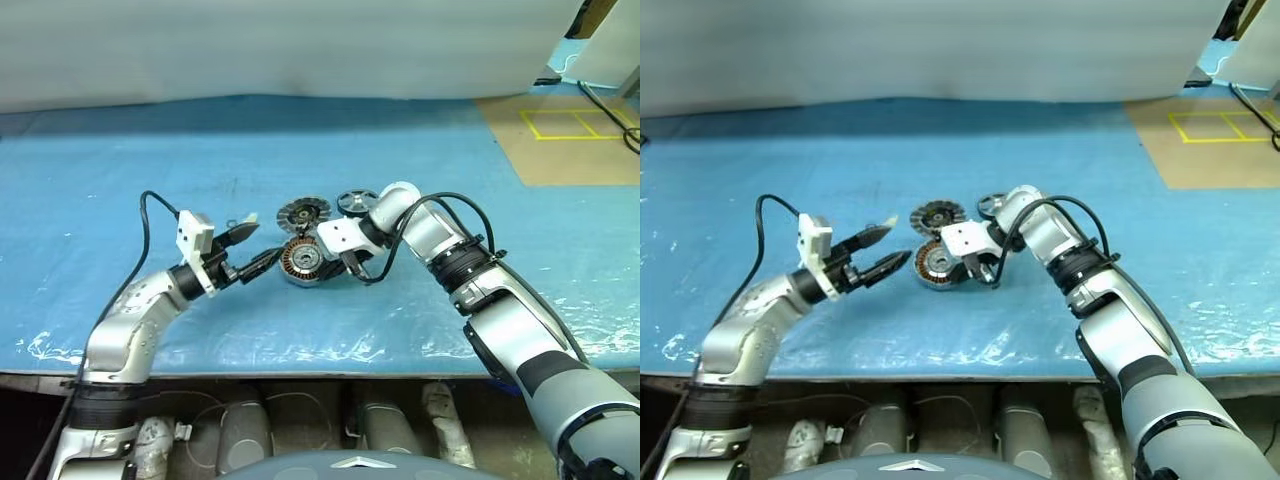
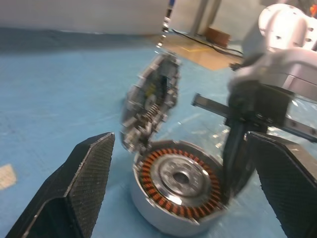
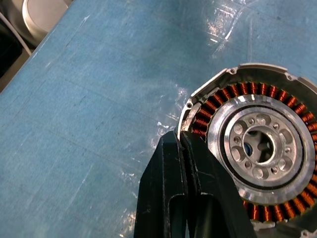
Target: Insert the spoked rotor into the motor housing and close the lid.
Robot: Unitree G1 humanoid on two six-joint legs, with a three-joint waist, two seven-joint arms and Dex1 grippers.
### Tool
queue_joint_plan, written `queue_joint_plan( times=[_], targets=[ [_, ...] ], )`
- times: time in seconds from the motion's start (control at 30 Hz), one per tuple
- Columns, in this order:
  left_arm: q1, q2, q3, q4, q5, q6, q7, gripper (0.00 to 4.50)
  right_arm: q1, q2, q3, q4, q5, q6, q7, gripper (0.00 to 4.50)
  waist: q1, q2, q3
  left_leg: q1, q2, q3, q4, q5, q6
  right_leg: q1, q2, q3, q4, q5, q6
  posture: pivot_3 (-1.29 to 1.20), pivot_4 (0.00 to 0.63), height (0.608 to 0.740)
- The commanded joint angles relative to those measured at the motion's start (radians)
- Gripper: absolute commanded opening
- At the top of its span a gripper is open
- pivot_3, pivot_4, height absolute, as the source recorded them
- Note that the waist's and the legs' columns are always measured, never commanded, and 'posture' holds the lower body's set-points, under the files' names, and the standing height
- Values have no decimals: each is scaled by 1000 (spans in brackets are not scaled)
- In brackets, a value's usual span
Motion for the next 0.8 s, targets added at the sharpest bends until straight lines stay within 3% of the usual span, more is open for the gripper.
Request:
queue_joint_plan(
  times=[0.03,0.27,0.37,0.47,0.6,0.8],
  targets=[
    [33,47,-13,-53,-12,8,-64,4500,-6,10,0,-19,11,26,19,13,2,0,0,0,0,0,0,0,0,0,0,0,0,0,0,0,150,740],
    [72,92,-36,-79,-8,23,-104,4500,23,27,10,-20,-1,-4,-14,13,0,-1,0,2,0,0,0,0,0,1,0,0,0,0,1,0,150,740],
    [73,93,-29,-76,-2,19,-94,4500,27,32,6,-21,5,2,-16,602,-1,-1,0,2,0,0,-1,0,0,1,0,1,0,0,0,0,150,740],
    [69,91,-27,-65,1,21,-88,4500,7,37,-13,-48,8,91,-29,1587,-1,-1,0,2,0,0,-1,0,0,2,0,1,0,0,0,0,150,740],
    [54,82,-32,-43,18,5,-84,4500,-20,-2,-53,-132,46,134,-3,1587,3,-1,0,3,0,0,0,0,0,2,0,1,0,0,1,0,150,740],
    [24,61,-31,4,34,-24,-88,4500,4,-91,-175,-376,198,382,16,1587,10,-2,1,2,0,0,-1,0,0,2,1,1,-1,0,1,0,150,740]
  ],
)
